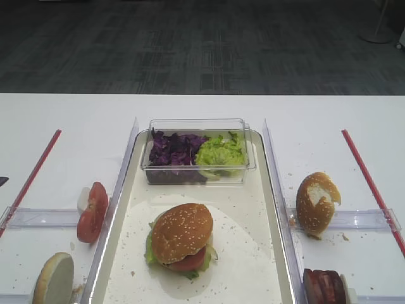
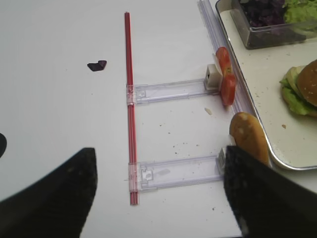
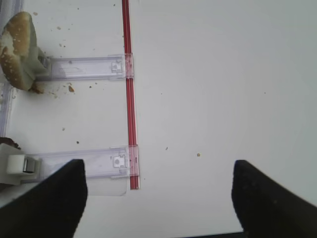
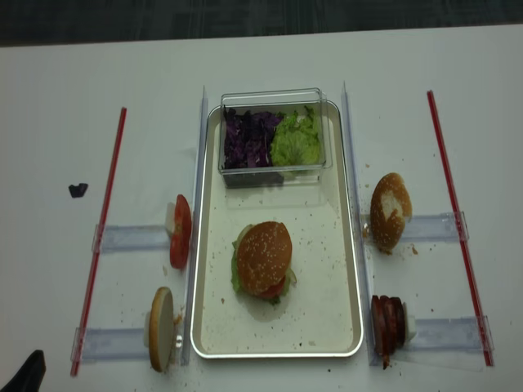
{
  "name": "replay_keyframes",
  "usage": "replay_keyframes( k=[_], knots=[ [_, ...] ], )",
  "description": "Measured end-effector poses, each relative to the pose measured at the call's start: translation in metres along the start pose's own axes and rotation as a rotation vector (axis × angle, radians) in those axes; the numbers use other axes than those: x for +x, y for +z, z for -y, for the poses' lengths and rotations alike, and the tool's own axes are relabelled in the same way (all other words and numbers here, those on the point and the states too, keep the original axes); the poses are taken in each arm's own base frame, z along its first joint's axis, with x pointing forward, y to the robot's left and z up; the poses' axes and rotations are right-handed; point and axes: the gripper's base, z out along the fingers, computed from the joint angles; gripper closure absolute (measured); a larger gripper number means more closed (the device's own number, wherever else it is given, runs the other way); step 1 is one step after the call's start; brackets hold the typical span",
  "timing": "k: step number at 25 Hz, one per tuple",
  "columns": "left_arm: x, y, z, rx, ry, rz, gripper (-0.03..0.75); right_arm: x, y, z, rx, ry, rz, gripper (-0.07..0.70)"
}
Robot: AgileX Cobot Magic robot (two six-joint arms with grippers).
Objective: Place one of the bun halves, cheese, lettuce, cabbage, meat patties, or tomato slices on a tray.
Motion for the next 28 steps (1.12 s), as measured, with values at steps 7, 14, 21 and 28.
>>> replay_keyframes(
  k=[7, 14, 21, 28],
  knots=[
    [0.0, 0.0, 0.0, 0.005, -0.002, 0.0, 0.224, 0.015, -0.012, -0.002, -0.012, 0.007, 0.141, 0.017],
    [0.0, 0.0, 0.0, 0.005, -0.002, 0.0, 0.224, 0.021, -0.018, -0.002, -0.01, 0.01, 0.203, 0.017],
    [0.0, 0.0, 0.0, 0.005, -0.002, 0.0, 0.224, 0.024, -0.021, -0.002, -0.01, 0.01, 0.228, 0.017],
    [0.0, 0.0, 0.0, 0.005, -0.002, 0.0, 0.224, 0.032, -0.027, -0.002, -0.008, 0.01, 0.296, 0.017]
  ],
)
